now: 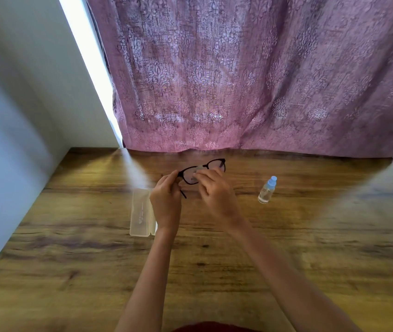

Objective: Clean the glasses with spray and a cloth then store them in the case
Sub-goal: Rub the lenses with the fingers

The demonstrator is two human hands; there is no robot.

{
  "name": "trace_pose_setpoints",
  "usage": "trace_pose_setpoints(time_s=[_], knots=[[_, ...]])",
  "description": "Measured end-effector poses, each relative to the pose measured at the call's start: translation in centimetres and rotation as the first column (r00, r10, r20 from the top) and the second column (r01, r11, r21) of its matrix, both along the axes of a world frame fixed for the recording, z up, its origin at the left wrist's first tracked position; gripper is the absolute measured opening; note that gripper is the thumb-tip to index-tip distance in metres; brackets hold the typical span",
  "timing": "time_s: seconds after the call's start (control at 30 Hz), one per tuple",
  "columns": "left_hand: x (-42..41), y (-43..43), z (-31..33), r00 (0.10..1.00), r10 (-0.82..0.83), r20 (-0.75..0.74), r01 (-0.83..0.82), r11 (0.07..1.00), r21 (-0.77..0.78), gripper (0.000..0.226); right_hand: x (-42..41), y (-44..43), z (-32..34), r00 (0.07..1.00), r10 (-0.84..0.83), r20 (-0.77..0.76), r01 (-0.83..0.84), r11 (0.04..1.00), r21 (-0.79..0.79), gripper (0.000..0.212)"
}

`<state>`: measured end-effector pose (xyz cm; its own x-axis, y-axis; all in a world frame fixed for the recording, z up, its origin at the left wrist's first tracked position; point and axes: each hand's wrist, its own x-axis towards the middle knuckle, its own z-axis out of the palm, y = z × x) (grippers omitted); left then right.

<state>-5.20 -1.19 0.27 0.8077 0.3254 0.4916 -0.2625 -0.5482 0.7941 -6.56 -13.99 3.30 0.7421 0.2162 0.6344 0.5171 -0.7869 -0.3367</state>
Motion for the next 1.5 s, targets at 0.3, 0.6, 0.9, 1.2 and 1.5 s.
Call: trace_pose_setpoints(time_s=[0.3, 0.6, 0.9, 1.2, 1.5], knots=[[-0.1, -0.2, 0.1, 0.999, -0.025, 0.020, 0.024, 0.999, 0.035, 0.031, 0.1, 1.1, 0.9, 0.997, 0.071, 0.003, -0.071, 0.996, -0.047, 0.023], [-0.1, 0.1, 0.3, 1.000, 0.012, 0.015, -0.012, 1.000, 0.009, 0.028, -0.2, -0.4, -0.1, 1.000, -0.006, -0.008, 0.006, 1.000, -0.008, 0.026], [-0.2, -0.2, 0.5, 0.999, -0.016, 0.043, 0.014, 0.999, 0.042, 0.029, 0.5, 1.0, 1.4, 0.997, 0.076, -0.004, -0.076, 0.995, -0.071, 0.024], [0.0, 0.2, 0.1, 0.999, 0.044, 0.011, -0.043, 0.999, -0.028, 0.031, -0.1, 0.5, 0.4, 0.999, 0.043, 0.014, -0.042, 0.997, -0.061, 0.025], [0.0, 0.3, 0.0, 0.999, 0.039, 0.011, -0.039, 0.999, -0.008, 0.033, 1.1, 1.2, 1.7, 0.998, 0.060, 0.005, -0.059, 0.993, -0.106, 0.027]])
